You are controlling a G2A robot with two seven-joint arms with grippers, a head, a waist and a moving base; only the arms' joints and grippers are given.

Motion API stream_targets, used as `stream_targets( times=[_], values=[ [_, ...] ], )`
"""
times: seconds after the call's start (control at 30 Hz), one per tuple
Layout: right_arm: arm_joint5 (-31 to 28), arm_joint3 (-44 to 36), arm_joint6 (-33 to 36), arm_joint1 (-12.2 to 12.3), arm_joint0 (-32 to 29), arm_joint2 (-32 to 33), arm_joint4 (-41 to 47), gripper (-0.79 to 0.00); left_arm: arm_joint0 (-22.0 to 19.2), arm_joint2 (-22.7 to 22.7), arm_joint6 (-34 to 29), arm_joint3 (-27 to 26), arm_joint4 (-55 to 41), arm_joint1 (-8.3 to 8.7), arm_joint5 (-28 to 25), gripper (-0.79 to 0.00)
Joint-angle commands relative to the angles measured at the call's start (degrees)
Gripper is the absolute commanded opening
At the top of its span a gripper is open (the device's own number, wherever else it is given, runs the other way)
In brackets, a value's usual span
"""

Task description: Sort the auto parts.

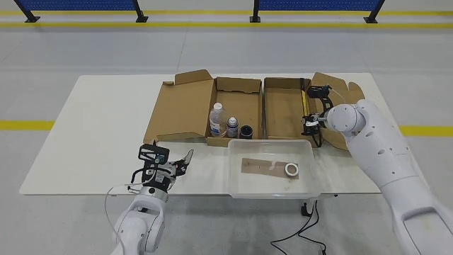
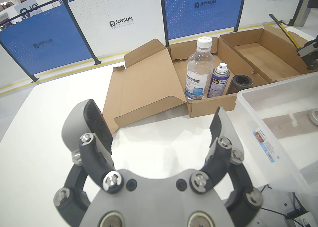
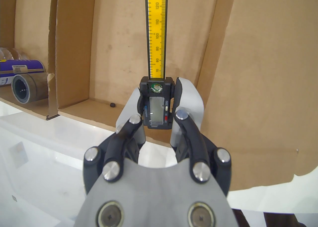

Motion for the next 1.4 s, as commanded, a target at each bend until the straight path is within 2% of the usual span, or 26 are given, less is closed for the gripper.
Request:
stream_targets(
  times=[0.0, 0.33, 0.4, 0.53, 0.7, 0.87, 1.0, 1.07, 1.23, 1.3, 1.37],
  values=[
    [-0.5, 0.6, 0.5, -0.2, 0.3, -0.6, -0.7, -0.474, 0.0, 0.0, 0.0, 0.0, 0.0, 0.0, 0.0, 0.0],
    [-1.6, 0.8, 1.3, -0.6, 1.2, -0.7, -2.4, -0.44, 0.0, 0.0, 0.0, 0.0, 0.0, 0.0, 0.0, 0.0],
    [-2.0, 0.0, 1.4, -0.4, 1.0, -0.4, -2.7, -0.459, 0.0, 0.0, 0.0, 0.0, 0.0, 0.0, 0.0, 0.0],
    [-3.5, -4.0, 4.4, 0.2, 1.0, -0.5, -7.0, -0.434, 0.0, 0.0, 0.0, 0.0, 0.0, 0.0, 0.0, 0.0],
    [-5.3, -13.0, 10.0, 1.8, -0.4, 1.1, -12.0, -0.422, 0.0, 0.0, 0.0, 0.0, 0.0, 0.0, 0.0, 0.0],
    [-6.6, -27.8, 18.3, 3.8, -4.7, 3.3, -18.9, -0.388, 0.0, 0.0, 0.0, 0.0, 0.0, 0.0, 0.0, 0.0],
    [-8.7, -39.1, 25.4, 5.4, -9.6, 5.5, -22.6, -0.465, 0.0, 0.0, 0.0, 0.0, 0.0, 0.0, 0.0, 0.0],
    [-9.6, -44.3, 27.8, 6.0, -12.3, 6.7, -23.0, -0.471, 0.0, 0.0, 0.0, 0.0, 0.0, 0.0, 0.0, 0.0],
    [-12.5, -53.7, 31.6, 7.3, -18.6, 9.1, -22.6, -0.446, 0.0, 0.0, 0.0, 0.0, 0.0, 0.0, 0.0, 0.0],
    [-14.4, -55.1, 30.8, 7.5, -20.8, 9.7, -19.8, -0.428, 0.0, 0.0, 0.0, 0.0, 0.0, 0.0, 0.0, 0.0],
    [-15.5, -54.8, 30.1, 7.7, -22.6, 9.7, -18.8, -0.453, 0.0, 0.0, 0.0, 0.0, 0.0, 0.0, 0.0, 0.0]
  ],
)
